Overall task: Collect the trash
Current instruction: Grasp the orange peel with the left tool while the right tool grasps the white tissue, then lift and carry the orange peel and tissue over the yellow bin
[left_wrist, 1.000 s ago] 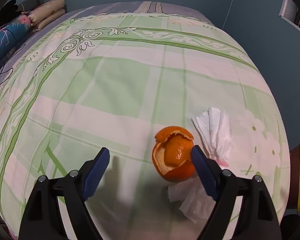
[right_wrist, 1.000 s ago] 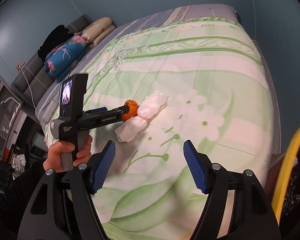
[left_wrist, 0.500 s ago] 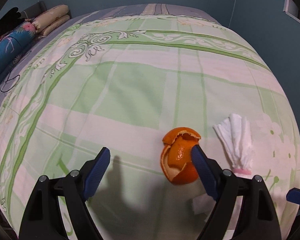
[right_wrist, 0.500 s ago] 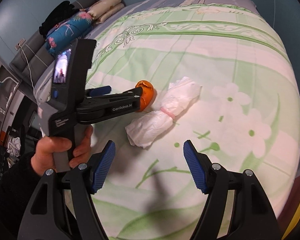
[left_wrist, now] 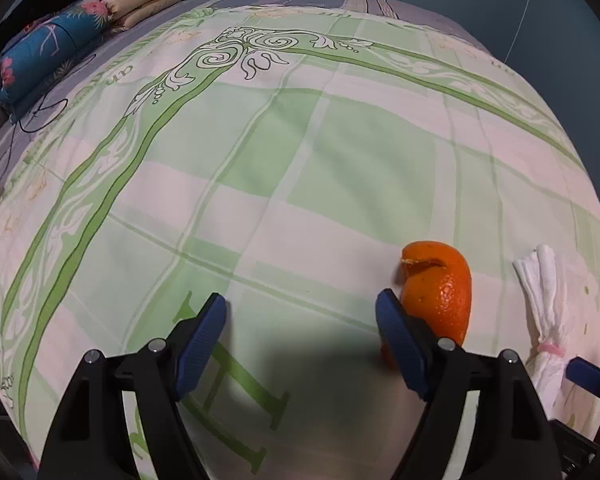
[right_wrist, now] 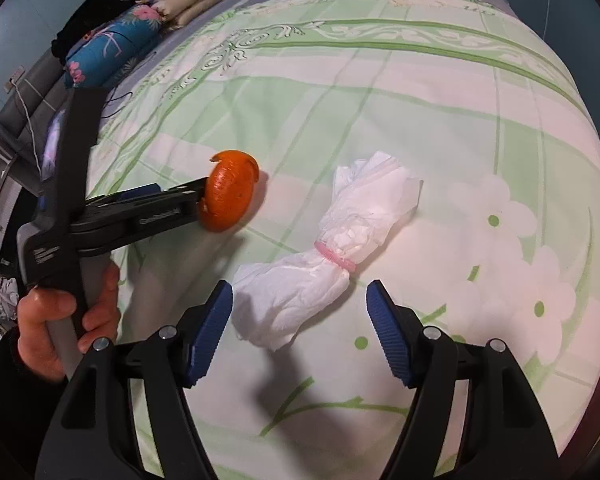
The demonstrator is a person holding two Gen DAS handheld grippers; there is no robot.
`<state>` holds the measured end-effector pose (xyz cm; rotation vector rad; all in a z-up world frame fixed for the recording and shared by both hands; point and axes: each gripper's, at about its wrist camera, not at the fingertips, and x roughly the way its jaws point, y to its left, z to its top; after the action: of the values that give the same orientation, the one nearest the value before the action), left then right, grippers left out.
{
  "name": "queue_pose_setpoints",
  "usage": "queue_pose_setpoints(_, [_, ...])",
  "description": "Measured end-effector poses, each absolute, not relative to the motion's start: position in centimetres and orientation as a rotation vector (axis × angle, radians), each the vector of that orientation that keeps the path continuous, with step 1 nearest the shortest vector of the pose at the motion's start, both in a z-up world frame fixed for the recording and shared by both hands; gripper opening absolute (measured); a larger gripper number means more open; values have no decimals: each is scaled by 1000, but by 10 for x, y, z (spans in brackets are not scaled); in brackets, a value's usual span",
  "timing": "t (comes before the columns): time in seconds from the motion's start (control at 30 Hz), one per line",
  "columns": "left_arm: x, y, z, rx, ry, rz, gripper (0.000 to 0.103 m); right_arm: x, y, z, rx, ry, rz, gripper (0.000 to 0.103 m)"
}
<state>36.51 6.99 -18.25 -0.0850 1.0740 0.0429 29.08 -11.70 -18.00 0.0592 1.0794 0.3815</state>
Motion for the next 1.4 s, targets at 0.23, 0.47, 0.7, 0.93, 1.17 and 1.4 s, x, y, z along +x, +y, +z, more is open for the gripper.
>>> queue_pose_setpoints(0.23, [365,58,-181,-62,1065,10,75,306,-108,-197,42,1115,349,39])
queue_pose_setpoints(0.47, [365,38,-174,-36,1064,-7,75,292,-125,-188,22,1091,334,16])
queue_pose_setpoints(0.7, [363,-9,-169,84,1054,-32,74,252,-173,-149,61,1018,339,16])
queue_pose_setpoints(0.93, [365,-36,-178,118,1081,-44,43,197,-230,-114,126,927,329,16])
queue_pose_setpoints(1.17, [352,-37,-158,72,1030,-65,4,156,-265,-75,181,804,320,16])
queue_pose_setpoints(1.4, [305,-24,-98,39,885,-117,4,121,-297,-39,214,679,288,16])
